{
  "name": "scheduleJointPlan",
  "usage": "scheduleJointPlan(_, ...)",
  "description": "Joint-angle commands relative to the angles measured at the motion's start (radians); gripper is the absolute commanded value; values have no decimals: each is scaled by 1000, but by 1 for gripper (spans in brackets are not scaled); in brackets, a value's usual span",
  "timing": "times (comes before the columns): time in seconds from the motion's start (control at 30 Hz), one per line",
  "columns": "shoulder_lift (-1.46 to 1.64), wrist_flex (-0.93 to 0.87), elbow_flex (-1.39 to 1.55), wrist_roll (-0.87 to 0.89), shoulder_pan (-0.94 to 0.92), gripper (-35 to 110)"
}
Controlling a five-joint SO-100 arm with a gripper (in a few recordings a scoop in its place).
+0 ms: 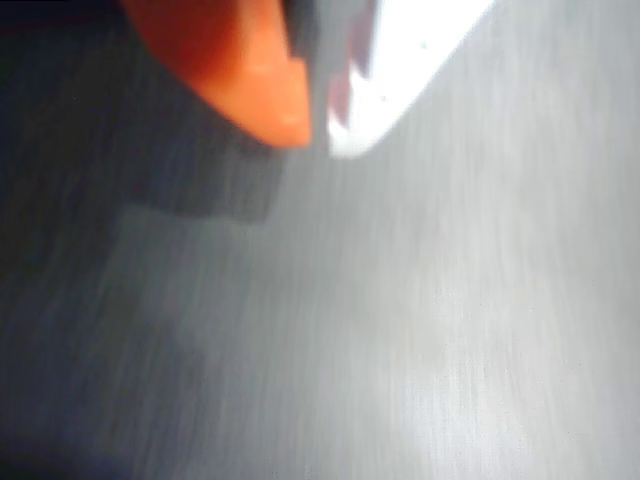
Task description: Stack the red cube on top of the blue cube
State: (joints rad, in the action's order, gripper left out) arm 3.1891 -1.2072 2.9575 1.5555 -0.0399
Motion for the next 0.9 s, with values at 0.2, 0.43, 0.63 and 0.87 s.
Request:
scheduleJointPlan(0.2, 8, -138, -3, 0, -8, 0)
scheduleJointPlan(0.43, 8, -138, -3, 2, -9, 0)
scheduleJointPlan(0.63, 8, -138, -3, 2, -9, 0)
scheduleJointPlan(0.87, 8, -138, -3, 2, -9, 0)
